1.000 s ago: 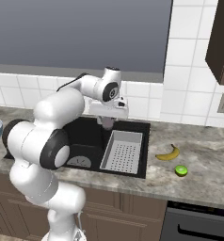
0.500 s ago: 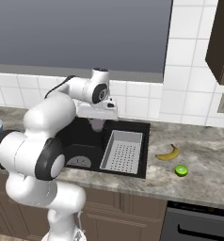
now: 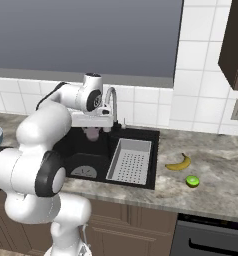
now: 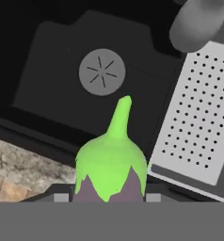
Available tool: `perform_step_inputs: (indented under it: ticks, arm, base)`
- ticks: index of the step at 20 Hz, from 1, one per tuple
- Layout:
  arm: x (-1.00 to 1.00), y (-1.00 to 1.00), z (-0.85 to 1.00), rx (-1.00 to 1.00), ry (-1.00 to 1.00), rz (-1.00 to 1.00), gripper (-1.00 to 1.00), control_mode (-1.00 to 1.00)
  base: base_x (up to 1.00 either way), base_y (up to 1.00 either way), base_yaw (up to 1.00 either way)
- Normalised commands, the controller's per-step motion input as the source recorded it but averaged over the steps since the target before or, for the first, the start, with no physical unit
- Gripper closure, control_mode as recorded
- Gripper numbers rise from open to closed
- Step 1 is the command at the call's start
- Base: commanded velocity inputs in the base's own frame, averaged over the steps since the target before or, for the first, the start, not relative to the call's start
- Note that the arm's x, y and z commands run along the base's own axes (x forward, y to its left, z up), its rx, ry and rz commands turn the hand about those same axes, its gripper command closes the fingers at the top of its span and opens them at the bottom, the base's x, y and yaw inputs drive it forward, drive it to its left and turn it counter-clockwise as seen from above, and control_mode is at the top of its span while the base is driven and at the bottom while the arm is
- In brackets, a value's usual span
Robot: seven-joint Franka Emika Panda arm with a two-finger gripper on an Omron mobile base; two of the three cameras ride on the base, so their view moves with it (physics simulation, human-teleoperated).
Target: There is a mixed pile of frozen fruits and vegetables on the counter. Locate all the frozen vegetables and place the items in a bowl on the counter. Take all the frozen fruits and defrost them in a running sink.
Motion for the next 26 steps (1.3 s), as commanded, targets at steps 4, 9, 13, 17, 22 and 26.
perform_step_inputs:
  ticks: [4, 9, 13, 17, 22, 26]
  arm:
    - [0.0, 0.43, 0.0, 0.0, 0.0, 0.12, 1.0, -1.0]
    - [0.02, 0.41, 0.0, 0.0, 0.0, 0.11, 1.0, -1.0]
    - [0.01, 0.45, 0.0, 0.0, 0.0, 0.11, 1.0, -1.0]
    - [0.0, 0.49, 0.0, -0.01, 0.0, 0.11, 1.0, -1.0]
    - [0.0, 0.5, 0.02, -0.01, 0.0, 0.11, 1.0, -1.0]
    - [0.0, 0.47, 0.05, -0.01, 0.0, 0.12, 1.0, -1.0]
  base:
    - [0.0, 0.0, 0.0]
    - [0.0, 0.0, 0.0]
    - [0.0, 0.0, 0.0]
    - [0.0, 0.0, 0.0]
    - [0.0, 0.0, 0.0]
    - [0.0, 0.0, 0.0]
